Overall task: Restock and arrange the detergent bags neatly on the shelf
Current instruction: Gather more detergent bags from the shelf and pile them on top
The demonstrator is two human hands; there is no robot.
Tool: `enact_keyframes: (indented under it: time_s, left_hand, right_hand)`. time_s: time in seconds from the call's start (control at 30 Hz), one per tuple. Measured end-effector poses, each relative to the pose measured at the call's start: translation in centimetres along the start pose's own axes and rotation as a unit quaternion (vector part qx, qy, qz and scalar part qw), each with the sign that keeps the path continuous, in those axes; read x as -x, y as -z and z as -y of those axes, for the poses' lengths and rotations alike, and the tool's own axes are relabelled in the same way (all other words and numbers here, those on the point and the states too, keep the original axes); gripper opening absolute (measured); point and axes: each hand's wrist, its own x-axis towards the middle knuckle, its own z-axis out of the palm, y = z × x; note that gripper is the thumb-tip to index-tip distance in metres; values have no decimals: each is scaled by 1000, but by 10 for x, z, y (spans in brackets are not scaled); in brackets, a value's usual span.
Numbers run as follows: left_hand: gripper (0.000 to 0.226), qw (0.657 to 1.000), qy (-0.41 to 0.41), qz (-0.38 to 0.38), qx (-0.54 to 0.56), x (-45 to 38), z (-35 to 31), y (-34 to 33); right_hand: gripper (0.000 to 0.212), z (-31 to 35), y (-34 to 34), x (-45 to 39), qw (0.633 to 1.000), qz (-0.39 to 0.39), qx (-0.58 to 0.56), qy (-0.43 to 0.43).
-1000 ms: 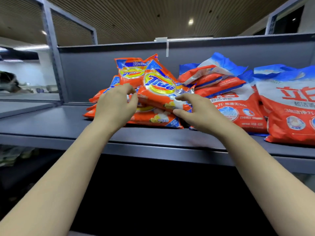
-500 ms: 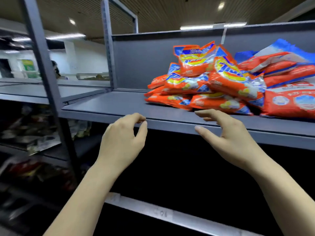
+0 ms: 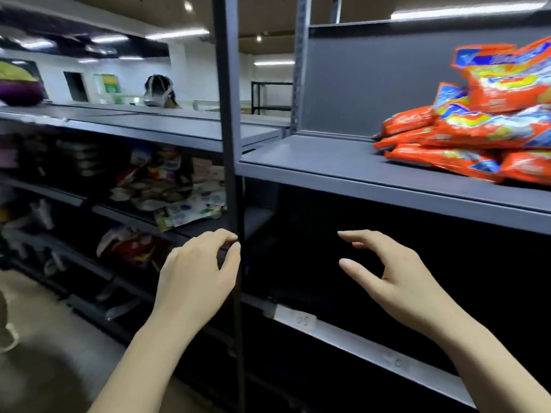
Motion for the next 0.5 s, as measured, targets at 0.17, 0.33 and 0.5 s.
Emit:
enact_keyframes:
  time_s: [0.17,0.33,0.5]
  left_hand:
    - [16,999,44,-29,-4,-9,63,19]
    - [16,997,67,-28,-27,-28,117,24]
    - [19,996,75,-16,-51,-62,181,15]
  right_hand:
    - [40,21,-48,-33,999,39,12,22]
    - [44,34,-99,-65,998,58,10,31]
    - [44,49,-161,-112,996,84,16,40]
